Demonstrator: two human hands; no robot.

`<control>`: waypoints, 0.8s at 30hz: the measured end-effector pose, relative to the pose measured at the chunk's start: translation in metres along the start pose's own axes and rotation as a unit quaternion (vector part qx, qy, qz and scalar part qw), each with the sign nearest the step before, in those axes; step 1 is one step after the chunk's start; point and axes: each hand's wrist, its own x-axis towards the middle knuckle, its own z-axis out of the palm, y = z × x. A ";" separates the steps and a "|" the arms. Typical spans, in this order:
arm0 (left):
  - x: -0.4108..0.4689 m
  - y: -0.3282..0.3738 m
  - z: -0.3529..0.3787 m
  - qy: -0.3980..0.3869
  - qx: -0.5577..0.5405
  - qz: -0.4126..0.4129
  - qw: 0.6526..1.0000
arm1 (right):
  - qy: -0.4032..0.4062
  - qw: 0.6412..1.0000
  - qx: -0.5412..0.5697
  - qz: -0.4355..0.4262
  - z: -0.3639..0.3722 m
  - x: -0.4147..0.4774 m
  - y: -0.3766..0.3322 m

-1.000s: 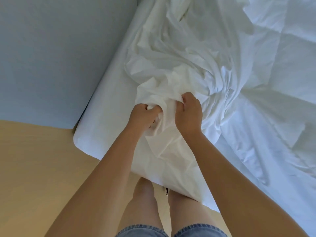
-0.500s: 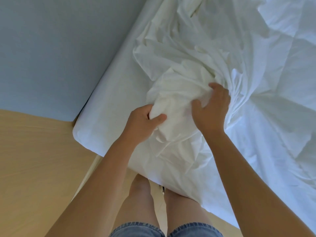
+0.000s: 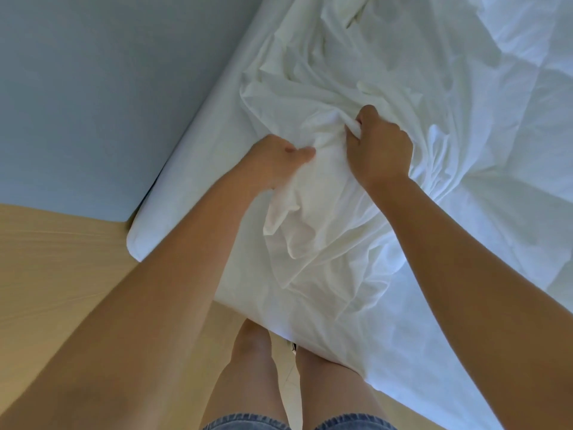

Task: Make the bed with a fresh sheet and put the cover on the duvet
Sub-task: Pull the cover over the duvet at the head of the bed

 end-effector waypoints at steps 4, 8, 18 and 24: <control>0.020 0.022 -0.012 -0.082 0.070 0.050 0.993 | -0.001 1.000 0.017 0.003 -0.002 0.003 0.000; 0.018 0.017 -0.019 -0.125 0.126 0.031 0.984 | -0.003 1.000 0.022 -0.006 0.000 0.004 0.001; 0.065 0.018 -0.011 0.098 0.065 0.122 0.985 | -0.016 1.000 0.019 0.004 0.002 0.008 0.004; 0.055 0.014 0.011 0.041 0.054 0.126 0.990 | -0.006 0.999 -0.028 0.043 0.000 0.018 0.023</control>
